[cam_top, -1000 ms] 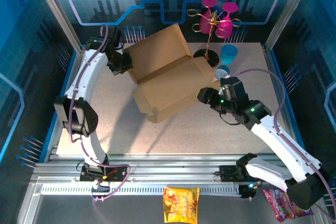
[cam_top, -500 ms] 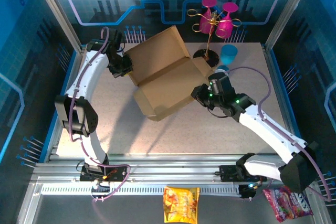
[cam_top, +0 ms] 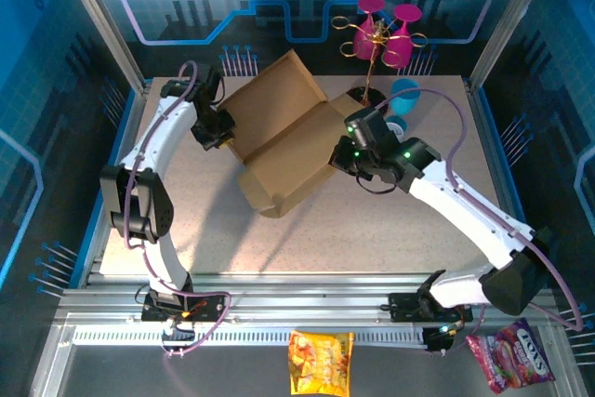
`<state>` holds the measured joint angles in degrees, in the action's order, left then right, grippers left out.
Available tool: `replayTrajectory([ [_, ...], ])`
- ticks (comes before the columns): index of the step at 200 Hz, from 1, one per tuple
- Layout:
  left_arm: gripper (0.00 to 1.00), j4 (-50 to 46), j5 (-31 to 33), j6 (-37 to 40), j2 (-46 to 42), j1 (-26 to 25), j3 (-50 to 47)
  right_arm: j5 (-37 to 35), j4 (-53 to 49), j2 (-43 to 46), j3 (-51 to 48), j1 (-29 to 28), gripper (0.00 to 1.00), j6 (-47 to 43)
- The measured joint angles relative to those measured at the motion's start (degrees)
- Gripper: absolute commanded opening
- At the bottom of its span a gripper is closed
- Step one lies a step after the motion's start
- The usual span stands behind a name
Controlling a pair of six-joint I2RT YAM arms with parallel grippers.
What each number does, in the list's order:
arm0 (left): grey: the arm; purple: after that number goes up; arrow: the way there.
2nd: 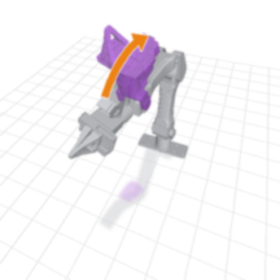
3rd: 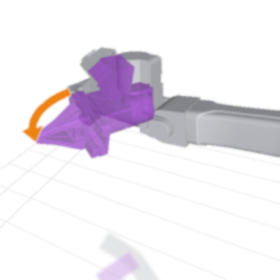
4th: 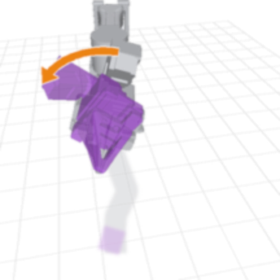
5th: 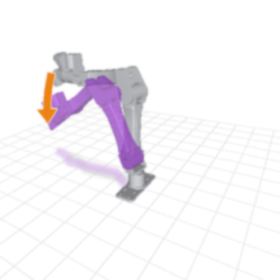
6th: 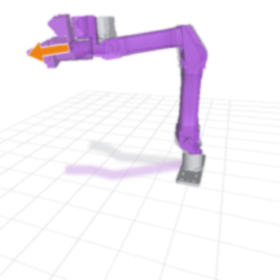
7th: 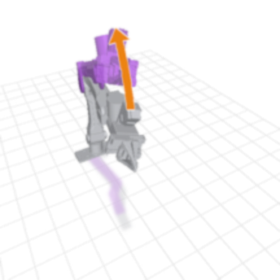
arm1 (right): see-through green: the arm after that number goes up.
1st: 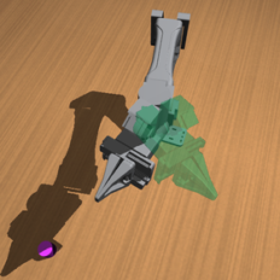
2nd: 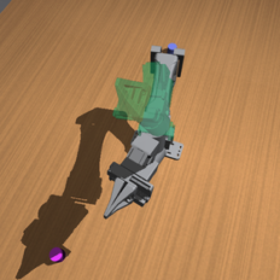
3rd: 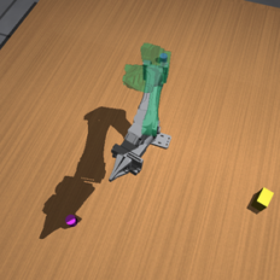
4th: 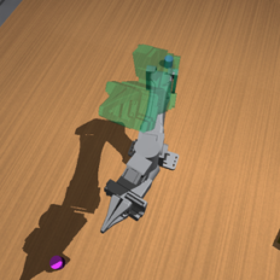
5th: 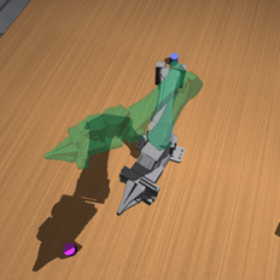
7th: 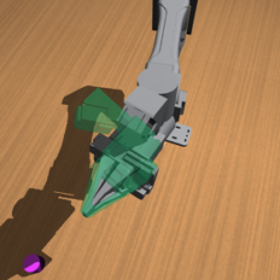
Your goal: Fold the paper box
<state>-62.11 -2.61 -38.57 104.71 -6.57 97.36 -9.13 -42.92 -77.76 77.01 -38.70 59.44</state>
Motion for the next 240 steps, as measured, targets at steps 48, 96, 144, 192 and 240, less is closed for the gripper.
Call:
replayTrajectory([
  [48, 0.64, 1.16, 0.17, -3.13, -0.57, -1.14, -8.41, -2.69, -5.07, -4.7, 4.13, -0.57, 0.0, -5.27],
  [96, 0.75, 3.15, -6.75, -7.1, -6.91, -2.03, -13.05, -1.49, -10.27, -10.99, 9.25, 2.67, 0.0, -13.86],
  [144, 0.74, 3.37, -11.85, -10.86, -16.06, -2.93, -14.43, -2.21, -18.73, -17.44, 19.39, 8.74, 0.0, -27.23],
  [192, 0.64, 2.47, -9.03, -10.95, -18.1, -1.33, -6.88, -10.29, -27.28, -24.83, 35.85, 10.23, 0.0, -40.35],
  [240, 0.52, 2.49, -5.73, -9.09, -19.93, -0.66, -2.08, -22.97, -31.39, -29.33, 50.1, 8.2, 0.0, -52.13],
])
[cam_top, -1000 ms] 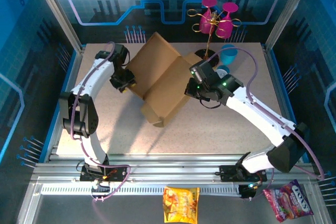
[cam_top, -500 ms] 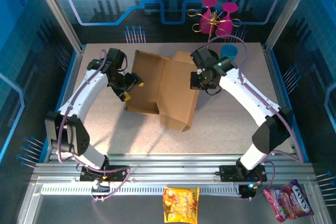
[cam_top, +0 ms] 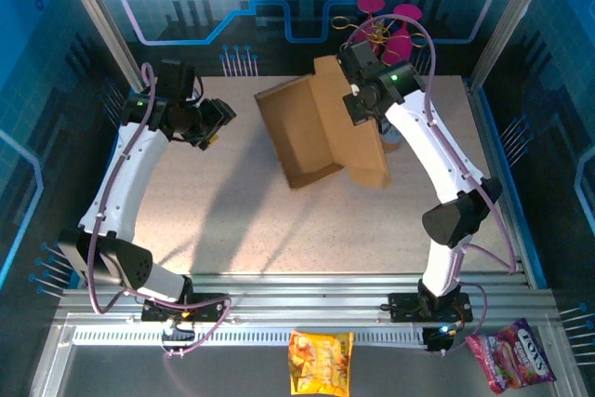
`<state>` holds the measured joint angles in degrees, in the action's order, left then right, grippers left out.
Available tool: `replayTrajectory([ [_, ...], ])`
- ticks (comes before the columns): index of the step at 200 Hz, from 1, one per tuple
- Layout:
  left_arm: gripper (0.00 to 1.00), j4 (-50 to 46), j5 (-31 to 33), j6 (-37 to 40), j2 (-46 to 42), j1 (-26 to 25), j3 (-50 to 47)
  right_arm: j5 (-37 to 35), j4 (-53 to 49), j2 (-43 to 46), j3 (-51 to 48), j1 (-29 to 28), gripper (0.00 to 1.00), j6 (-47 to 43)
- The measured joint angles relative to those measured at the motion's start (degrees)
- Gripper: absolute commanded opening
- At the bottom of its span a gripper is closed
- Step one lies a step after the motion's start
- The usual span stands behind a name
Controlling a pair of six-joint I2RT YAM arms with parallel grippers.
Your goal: Fold the paper box
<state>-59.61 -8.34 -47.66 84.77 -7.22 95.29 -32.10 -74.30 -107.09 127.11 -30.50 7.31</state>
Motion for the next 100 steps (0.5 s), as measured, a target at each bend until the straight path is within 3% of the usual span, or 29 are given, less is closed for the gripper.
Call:
replayTrajectory([
  [26, 0.42, 0.0, 2.08, 2.1, -0.09, 0.0, 0.37, -7.61, 1.29, -1.51, 2.29, -4.0, 0.0, -5.6],
  [56, 0.38, 0.35, 4.13, 4.79, -0.33, 0.0, 0.24, -14.91, 5.33, -3.76, 0.68, -9.84, 0.0, -12.44],
  [79, 0.4, 1.29, 5.77, 6.05, -1.75, 0.02, -1.31, -19.23, 13.68, -4.09, -5.88, -14.01, 0.0, -20.26],
  [100, 0.49, 1.44, 6.05, 4.85, -2.75, 0.28, -2.05, -20.02, 23.1, -4.09, -13.09, -16.85, 0.0, -28.61],
])
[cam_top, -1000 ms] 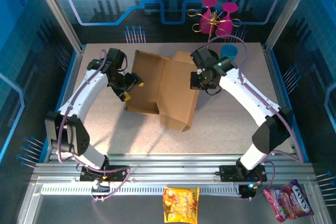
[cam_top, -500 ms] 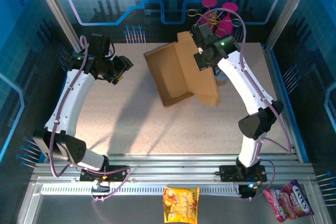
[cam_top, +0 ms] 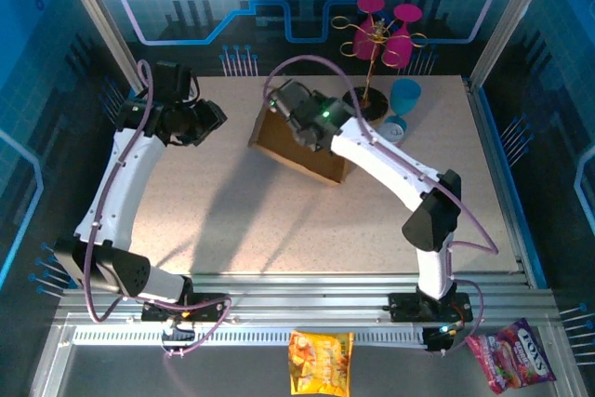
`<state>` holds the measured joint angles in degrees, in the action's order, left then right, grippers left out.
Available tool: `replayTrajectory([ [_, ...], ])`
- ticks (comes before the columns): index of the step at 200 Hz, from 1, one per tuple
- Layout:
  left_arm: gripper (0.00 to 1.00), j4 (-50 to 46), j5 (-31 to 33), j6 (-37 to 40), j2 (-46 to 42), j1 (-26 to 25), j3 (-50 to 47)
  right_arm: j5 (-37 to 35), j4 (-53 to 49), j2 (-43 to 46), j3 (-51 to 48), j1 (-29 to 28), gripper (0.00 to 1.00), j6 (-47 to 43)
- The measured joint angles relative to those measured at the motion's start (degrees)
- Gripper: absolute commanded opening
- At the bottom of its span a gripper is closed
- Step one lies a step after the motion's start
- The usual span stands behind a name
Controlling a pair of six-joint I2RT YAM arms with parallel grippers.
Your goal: Fold the paper box
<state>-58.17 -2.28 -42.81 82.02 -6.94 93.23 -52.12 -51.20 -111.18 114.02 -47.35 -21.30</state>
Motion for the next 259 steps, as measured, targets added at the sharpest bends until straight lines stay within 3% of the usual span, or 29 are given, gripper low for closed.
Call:
replayTrajectory([
  [44, 0.49, 1.44, -0.66, -8.11, -0.44, 2.12, 0.11, 3.91, 11.45, 0.52, -5.46, -2.05, 0.0, -11.08],
  [76, 0.5, 3.93, -5.18, -14.1, 1.18, 4.02, 2.32, 7.08, 14.64, 2.32, -7.02, -2.03, 0.0, -14.25],
  [154, 0.51, 12.52, -14.23, -28.55, 8.26, 5.4, 2.47, 9.55, 16.41, 4.46, -8.33, -2.05, 0.0, -15.45],
  [259, 0.53, 22.16, -21.35, -39.8, 6.99, 5.14, -8.39, 9.29, 16.81, 4.46, -8.96, -2.21, 0.0, -15.45],
])
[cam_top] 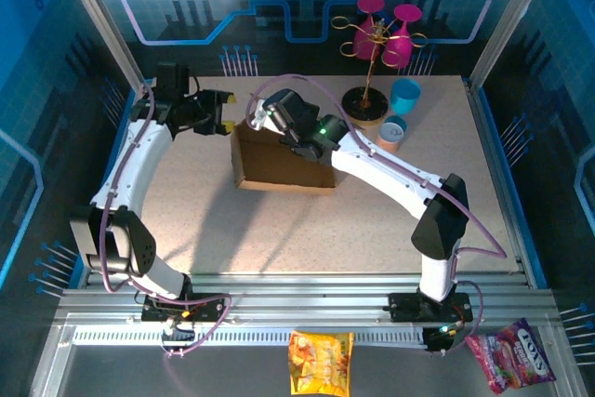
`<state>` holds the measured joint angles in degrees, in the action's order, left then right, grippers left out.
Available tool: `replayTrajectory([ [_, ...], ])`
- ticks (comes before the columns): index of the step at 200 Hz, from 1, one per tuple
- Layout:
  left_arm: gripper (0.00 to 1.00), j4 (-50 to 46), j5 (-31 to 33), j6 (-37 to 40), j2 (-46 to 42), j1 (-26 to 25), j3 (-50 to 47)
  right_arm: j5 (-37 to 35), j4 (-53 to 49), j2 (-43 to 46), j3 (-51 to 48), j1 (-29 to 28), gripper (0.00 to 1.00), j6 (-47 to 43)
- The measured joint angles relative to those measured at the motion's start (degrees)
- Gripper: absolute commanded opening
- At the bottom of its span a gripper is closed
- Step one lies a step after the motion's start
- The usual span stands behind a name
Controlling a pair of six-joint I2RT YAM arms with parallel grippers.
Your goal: Fold the paper box
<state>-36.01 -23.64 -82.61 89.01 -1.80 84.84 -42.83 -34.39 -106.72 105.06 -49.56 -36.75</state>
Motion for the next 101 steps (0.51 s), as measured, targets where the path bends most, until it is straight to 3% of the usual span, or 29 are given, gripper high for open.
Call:
replayTrajectory([
  [101, 0.58, 8.28, -1.75, -7.5, 0.42, -2.01, -4.44, -1.95, 4.74, 0.13, -3.76, -1.81, 0.0, -2.34],
])
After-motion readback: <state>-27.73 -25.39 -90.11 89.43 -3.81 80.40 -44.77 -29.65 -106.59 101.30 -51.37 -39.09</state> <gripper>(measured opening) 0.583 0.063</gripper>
